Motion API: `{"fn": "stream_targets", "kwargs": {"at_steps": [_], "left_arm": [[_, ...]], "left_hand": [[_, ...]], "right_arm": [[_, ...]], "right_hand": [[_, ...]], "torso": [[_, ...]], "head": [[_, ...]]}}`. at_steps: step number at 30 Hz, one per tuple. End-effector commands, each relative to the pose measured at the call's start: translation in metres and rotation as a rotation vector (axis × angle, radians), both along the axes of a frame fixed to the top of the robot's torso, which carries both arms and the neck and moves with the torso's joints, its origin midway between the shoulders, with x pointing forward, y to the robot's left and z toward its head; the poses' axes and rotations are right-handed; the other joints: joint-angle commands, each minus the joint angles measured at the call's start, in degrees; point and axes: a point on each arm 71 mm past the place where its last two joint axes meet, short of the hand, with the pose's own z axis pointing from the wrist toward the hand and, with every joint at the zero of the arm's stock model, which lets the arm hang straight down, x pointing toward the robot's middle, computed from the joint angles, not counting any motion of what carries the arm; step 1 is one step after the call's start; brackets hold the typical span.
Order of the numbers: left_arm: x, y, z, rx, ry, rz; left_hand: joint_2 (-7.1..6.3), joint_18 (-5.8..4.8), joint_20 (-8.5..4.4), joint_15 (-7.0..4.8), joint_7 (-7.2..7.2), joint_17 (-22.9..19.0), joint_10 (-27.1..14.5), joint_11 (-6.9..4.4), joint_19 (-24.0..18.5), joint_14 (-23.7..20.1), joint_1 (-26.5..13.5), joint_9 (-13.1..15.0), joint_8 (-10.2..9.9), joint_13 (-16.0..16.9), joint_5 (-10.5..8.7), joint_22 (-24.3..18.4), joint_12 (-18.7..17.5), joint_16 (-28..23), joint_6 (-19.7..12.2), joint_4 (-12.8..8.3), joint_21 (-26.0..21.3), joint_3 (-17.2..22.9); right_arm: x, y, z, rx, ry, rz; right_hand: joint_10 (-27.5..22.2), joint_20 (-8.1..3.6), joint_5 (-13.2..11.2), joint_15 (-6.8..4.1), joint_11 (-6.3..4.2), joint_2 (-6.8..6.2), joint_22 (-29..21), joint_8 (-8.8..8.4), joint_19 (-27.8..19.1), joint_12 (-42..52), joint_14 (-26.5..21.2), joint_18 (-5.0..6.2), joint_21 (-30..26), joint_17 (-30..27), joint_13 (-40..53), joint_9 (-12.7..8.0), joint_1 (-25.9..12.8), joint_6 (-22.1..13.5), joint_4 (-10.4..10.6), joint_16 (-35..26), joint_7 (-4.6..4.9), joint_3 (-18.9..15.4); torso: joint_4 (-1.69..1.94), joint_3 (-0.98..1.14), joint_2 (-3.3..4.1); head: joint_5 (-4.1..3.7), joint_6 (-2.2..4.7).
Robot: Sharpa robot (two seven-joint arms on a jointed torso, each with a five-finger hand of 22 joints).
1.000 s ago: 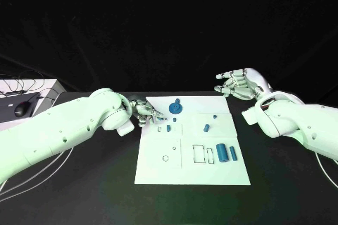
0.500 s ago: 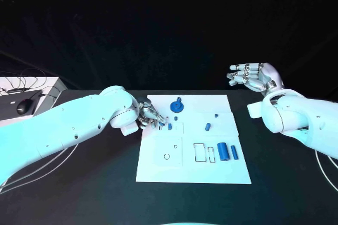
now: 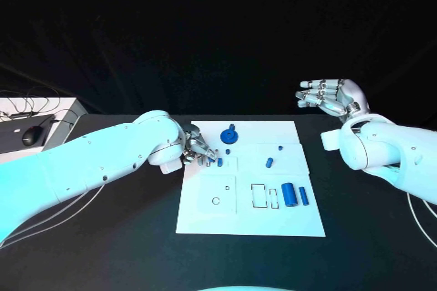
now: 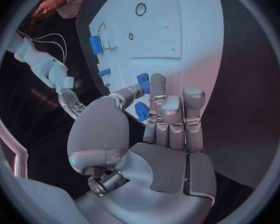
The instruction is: Assemble the parts on the task board
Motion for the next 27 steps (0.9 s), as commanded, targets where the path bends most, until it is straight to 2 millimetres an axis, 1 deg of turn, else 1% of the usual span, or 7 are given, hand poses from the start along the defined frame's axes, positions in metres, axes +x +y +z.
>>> {"fn": "stream_targets", "kwargs": {"at_steps": [1,4,8,10,12,22,27], "left_arm": [[0.0001,-0.0027,0.0027,0.060,-0.041,-0.035],[0.0000,-0.0035,0.0026,0.074,-0.047,-0.044],[-0.0001,-0.0039,0.0017,0.086,-0.046,-0.052],[-0.0002,-0.0042,0.0011,0.092,-0.045,-0.056],[-0.0003,-0.0043,0.0006,0.098,-0.045,-0.059],[0.0004,-0.0008,-0.0023,0.125,-0.039,-0.067],[0.0004,0.0002,-0.0038,0.132,-0.034,-0.069]], "left_hand": [[0.13,-0.48,-0.13,-0.07,-1.75,0.2,0.6,-0.30,0.3,0.3,1.0,1.7,-0.2,-0.2,0.17,0.0,-0.2,0.2,2.3,-6.2,0.3,6.3],[0.14,-0.50,-0.12,-0.05,-1.75,0.3,0.6,-0.31,0.3,0.4,1.1,1.7,-0.2,-0.2,0.15,0.0,-0.2,0.2,2.3,-6.2,0.3,6.3],[0.14,-0.50,-0.12,-0.05,-1.75,0.3,0.6,-0.31,0.3,0.4,1.1,1.7,-0.2,-0.2,0.15,0.0,-0.2,0.2,2.3,-6.2,0.3,6.3],[0.09,-0.51,-0.10,-0.03,-1.73,0.4,0.6,-0.30,0.2,0.4,1.3,1.7,-0.3,-0.3,0.12,0.0,-0.2,0.2,2.3,-6.2,0.3,6.4],[0.09,-0.51,-0.10,-0.03,-1.73,0.4,0.6,-0.30,0.2,0.4,1.3,1.7,-0.3,-0.3,0.12,0.0,-0.2,0.2,2.3,-6.2,0.3,6.4],[0.05,-0.54,-0.08,-0.01,-1.72,0.6,0.6,-0.28,0.2,0.4,1.4,1.8,-0.3,-0.3,0.11,0.0,-0.1,0.2,2.3,-6.0,0.3,6.4],[-0.01,-0.55,-0.07,0.01,-1.70,0.7,0.5,-0.27,0.2,0.4,1.6,1.8,-0.3,-0.4,0.10,-0.1,-0.1,0.2,2.3,-5.9,0.3,6.4]], "right_arm": [[0.0001,0.0012,0.0010,0.013,-0.008,0.019],[0.0002,0.0012,0.0008,0.013,-0.005,0.021],[0.0003,0.0014,0.0006,0.015,-0.002,0.024],[0.0004,0.0014,0.0005,0.015,0.000,0.025],[0.0005,0.0014,0.0004,0.015,0.001,0.027],[0.0006,0.0009,0.0000,0.016,0.006,0.029],[0.0008,0.0011,-0.0001,0.016,0.007,0.031]], "right_hand": [[-0.1,0.06,-0.3,0.13,0.43,0.30,-1.9,-0.19,0.6,-0.4,0.3,-0.51,0.7,-0.2,-0.1,0.0,-0.5,-0.1,-0.1,-0.2,0.55,-0.3],[-0.2,0.08,-0.3,0.15,0.46,0.44,-4.2,-0.20,0.6,-0.4,0.2,-0.54,1.6,-0.2,-0.1,0.0,-0.5,-0.1,-0.1,-0.2,0.53,-0.5],[-0.4,0.15,-0.4,0.21,0.51,0.46,-5.2,-0.19,0.4,-0.3,0.0,-0.55,2.2,-0.3,-0.1,0.0,-0.5,-0.1,0.0,-0.2,0.57,-0.7],[-0.5,0.16,-0.4,0.23,0.51,0.49,-6.2,-0.20,0.3,-0.3,0.0,-0.56,2.8,-0.3,-0.1,0.0,-0.5,-0.1,0.0,-0.2,0.59,-0.8],[-0.5,0.18,-0.4,0.25,0.53,0.51,-6.2,-0.19,0.2,-0.3,-0.1,-0.57,2.8,-0.3,-0.1,0.0,-0.6,-0.2,0.0,-0.2,0.60,-0.8],[-0.6,0.19,-0.4,0.27,0.56,0.52,-6.5,-0.18,0.2,-0.3,-0.1,-0.58,2.9,-0.3,-0.1,0.0,-0.6,-0.2,0.0,-0.2,0.62,-0.9],[-0.6,0.21,-0.4,0.28,0.55,0.62,-6.9,-0.18,0.1,-0.3,-0.2,-0.58,3.2,-0.3,-0.1,0.0,-0.6,-0.1,0.1,-0.2,0.57,-1.0]], "torso": [[-0.02,0.01,0.02],[0.00,0.01,0.02],[0.02,0.04,-0.02],[0.01,0.01,-0.02],[0.00,-0.02,-0.01],[0.03,-0.01,-0.01],[0.04,-0.03,0.00]], "head": [[0.15,-0.13],[0.25,-0.18],[0.24,-0.36],[0.25,-0.39],[0.23,-0.41],[0.32,-0.71],[0.32,-0.70]]}}
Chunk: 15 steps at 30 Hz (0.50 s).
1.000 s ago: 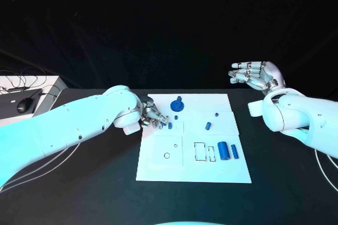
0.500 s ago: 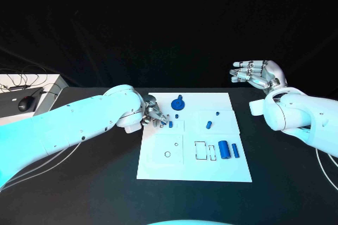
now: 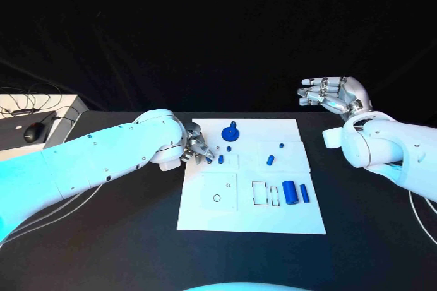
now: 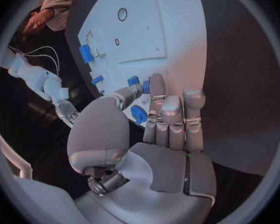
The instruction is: Assemble the parts on the task board
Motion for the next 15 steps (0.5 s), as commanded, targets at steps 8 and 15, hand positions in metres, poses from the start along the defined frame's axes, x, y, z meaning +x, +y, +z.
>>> {"fn": "stream_targets", "kwargs": {"at_steps": [8,15], "left_arm": [[-0.0013,-0.0006,-0.0040,0.031,0.015,-0.025],[-0.0019,0.0005,-0.0058,0.036,0.021,-0.028]], "left_hand": [[0.25,-0.55,-0.07,-0.09,-1.65,0.1,0.2,-0.26,0.2,0.4,0.8,1.9,0.3,0.0,0.21,-0.1,0.0,0.1,1.9,-5.8,0.4,6.4],[0.25,-0.55,-0.06,-0.07,-1.64,0.1,0.1,-0.25,0.1,0.4,0.8,1.9,0.3,-0.1,0.18,-0.1,0.0,0.1,1.9,-5.7,0.3,6.4]], "right_arm": [[0.0001,0.0022,0.0006,0.006,-0.001,0.024],[0.0000,0.0012,0.0005,0.006,0.001,0.024]], "right_hand": [[-0.2,0.00,-0.4,0.28,0.15,0.39,-0.1,-0.17,-0.1,-0.3,-0.2,-0.58,0.1,0.0,-0.1,0.0,-0.4,0.1,0.0,-0.2,0.38,-0.3],[-0.2,0.00,-0.4,0.28,0.15,0.39,-0.1,-0.17,-0.1,-0.3,-0.2,-0.58,0.1,0.0,-0.1,0.0,-0.4,0.1,0.0,-0.2,0.38,-0.3]], "torso": [[-0.02,0.00,0.04],[0.06,0.00,0.01]], "head": [[-0.01,-0.24],[-0.09,-0.35]]}}
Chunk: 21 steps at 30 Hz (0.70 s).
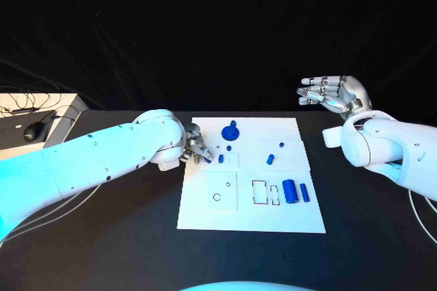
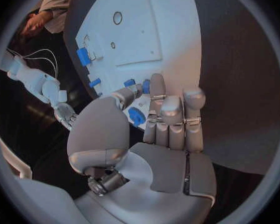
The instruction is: Assemble the parts on the task board
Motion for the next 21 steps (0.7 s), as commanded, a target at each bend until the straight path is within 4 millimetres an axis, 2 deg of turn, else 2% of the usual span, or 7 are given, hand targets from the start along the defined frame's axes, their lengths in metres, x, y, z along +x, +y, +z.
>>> {"fn": "stream_targets", "kwargs": {"at_steps": [1,8,21], "left_arm": [[-0.0017,-0.0012,-0.0025,0.015,0.016,-0.021],[-0.0016,-0.0002,-0.0030,0.017,0.016,-0.020],[-0.0009,-0.0010,-0.0030,0.029,0.000,-0.025]], "left_hand": [[0.27,-0.54,-0.06,-0.08,-1.58,0.0,0.0,-0.32,0.1,0.4,0.8,1.9,0.1,-0.1,0.28,-0.1,0.0,0.1,1.8,-5.9,0.3,6.2],[0.27,-0.52,-0.02,-0.06,-1.56,0.1,0.0,-0.30,0.0,0.4,0.9,2.0,0.1,-0.1,0.24,-0.1,0.0,0.0,1.8,-5.8,0.3,6.3],[0.27,-0.52,-0.02,-0.06,-1.56,0.1,0.0,-0.30,0.0,0.4,0.9,2.0,0.1,-0.1,0.24,-0.1,0.0,0.0,1.8,-5.8,0.3,6.3]], "right_arm": [[-0.0001,0.0008,0.0007,0.004,-0.003,0.017],[-0.0004,0.0021,0.0003,0.014,0.005,0.022],[-0.0009,0.0030,-0.0001,0.025,0.014,0.027]], "right_hand": [[-0.2,0.00,-0.4,0.28,0.15,0.39,-0.1,-0.17,-0.1,-0.3,-0.2,-0.58,0.1,-0.1,-0.1,0.0,-0.4,0.1,0.0,-0.2,0.38,-0.3],[-0.3,0.02,-0.3,0.30,0.17,0.52,-0.9,-0.18,-0.3,-0.3,-0.2,-0.57,0.7,-0.1,-0.1,0.0,-0.4,0.1,0.0,-0.2,0.39,-0.4],[-0.3,0.04,-0.2,0.32,0.19,0.64,-1.2,-0.17,-0.4,-0.2,-0.3,-0.58,0.9,-0.1,-0.1,0.0,-0.5,0.1,0.1,-0.2,0.40,-0.5]], "torso": [[0.07,0.01,-0.01],[0.03,0.04,0.00],[-0.02,0.01,0.04]], "head": [[-0.05,-0.12],[0.15,-0.23],[0.06,-0.23]]}}
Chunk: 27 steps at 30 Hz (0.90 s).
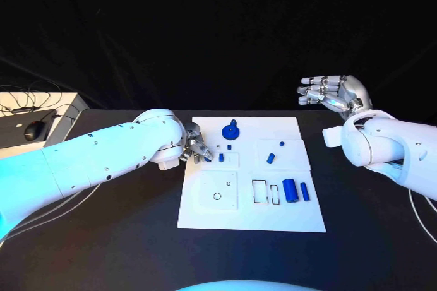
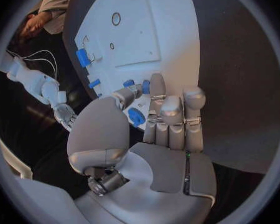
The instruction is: Assemble the parts on the task board
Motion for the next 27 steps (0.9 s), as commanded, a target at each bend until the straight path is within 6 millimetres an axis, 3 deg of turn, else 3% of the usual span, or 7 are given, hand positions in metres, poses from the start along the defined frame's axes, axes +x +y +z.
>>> {"fn": "stream_targets", "kwargs": {"at_steps": [1,27], "left_arm": [[-0.0007,-0.0020,-0.0025,0.021,0.004,-0.021],[-0.0047,-0.0088,-0.0099,0.007,0.035,-0.036]], "left_hand": [[0.27,-0.52,-0.02,-0.07,-1.55,0.1,-0.1,-0.32,0.0,0.4,0.9,2.0,0.1,0.0,0.14,-0.1,0.0,0.0,1.8,-5.9,0.3,6.1],[0.84,-0.81,-0.20,-0.24,-2.09,1.3,0.8,-0.62,0.3,0.6,1.3,2.3,0.3,-1.3,-0.18,-0.1,0.6,0.4,2.6,-5.0,1.1,3.3]], "right_arm": [[-0.0002,0.0016,0.0004,0.010,0.003,0.018],[0.0004,0.0018,-0.0004,0.012,0.012,0.025]], "right_hand": [[-0.4,0.04,-0.2,0.11,0.19,0.33,-0.1,-0.17,-0.3,-0.2,-0.1,-0.59,0.2,-0.1,-0.1,0.0,-0.2,0.1,-0.1,-0.2,0.41,-0.4],[-0.5,0.09,-0.1,0.16,0.25,0.45,-0.8,-0.18,-0.6,-0.2,-0.2,-0.60,0.6,-0.1,-0.1,0.0,-0.2,0.0,-0.1,-0.2,0.49,-0.5]], "torso": [[-0.02,-0.02,0.08],[-0.01,-0.01,-0.08]], "head": [[-0.10,-0.04],[-0.27,-0.53]]}}
